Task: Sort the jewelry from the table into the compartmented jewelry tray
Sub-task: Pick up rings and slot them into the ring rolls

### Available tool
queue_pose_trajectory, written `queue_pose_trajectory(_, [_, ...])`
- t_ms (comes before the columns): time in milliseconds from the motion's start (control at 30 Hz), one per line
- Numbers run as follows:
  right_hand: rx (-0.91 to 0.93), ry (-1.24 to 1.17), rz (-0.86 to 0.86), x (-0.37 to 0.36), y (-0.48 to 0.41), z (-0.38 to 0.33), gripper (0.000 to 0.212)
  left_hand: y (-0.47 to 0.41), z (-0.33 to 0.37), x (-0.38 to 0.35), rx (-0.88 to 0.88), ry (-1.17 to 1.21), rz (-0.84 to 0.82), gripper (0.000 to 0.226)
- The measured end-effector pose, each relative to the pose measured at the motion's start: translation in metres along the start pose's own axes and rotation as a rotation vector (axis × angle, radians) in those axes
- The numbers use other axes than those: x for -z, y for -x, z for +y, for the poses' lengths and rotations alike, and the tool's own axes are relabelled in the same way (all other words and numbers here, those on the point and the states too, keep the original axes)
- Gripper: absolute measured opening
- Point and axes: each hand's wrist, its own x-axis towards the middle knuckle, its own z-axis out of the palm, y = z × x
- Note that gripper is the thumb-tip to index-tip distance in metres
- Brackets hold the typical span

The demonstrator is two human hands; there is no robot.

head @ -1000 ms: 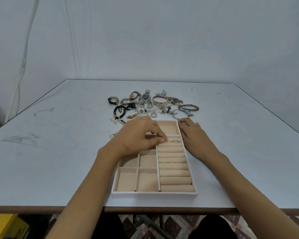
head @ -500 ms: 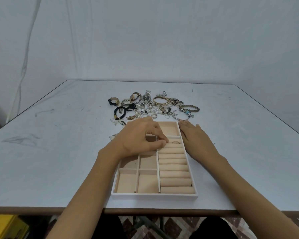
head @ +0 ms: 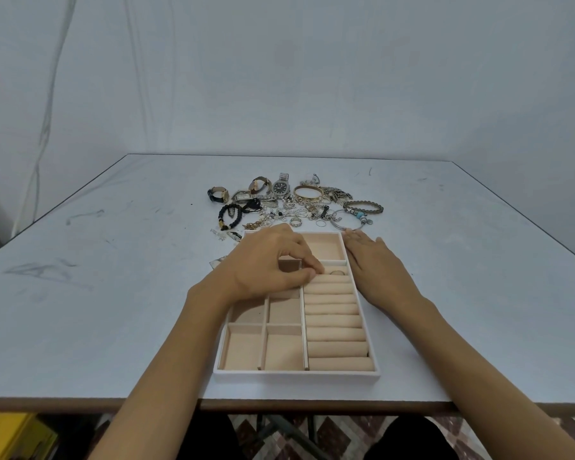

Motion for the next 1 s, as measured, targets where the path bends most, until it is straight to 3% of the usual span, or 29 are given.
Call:
queue_pose_trajectory(767, [0.005, -0.062, 0.019, -0.005, -0.003, 0.004, 0.045, 0.001, 0.004, 0.004, -0.003, -0.065, 0.025, 0.017])
queue_pose_trajectory(867, [0.014, -0.168, 0.095, -0.005, -0.004, 0.007, 0.035, 0.002, 0.001, 0.004, 0.039, -0.035, 0.011, 0.016])
queue_pose_trajectory(1000, [-0.146, -0.51, 0.277, 0.005, -0.008, 0.008, 0.027, 0.001, -0.004, 0.013, 0.141, 0.111, 0.101, 0.016])
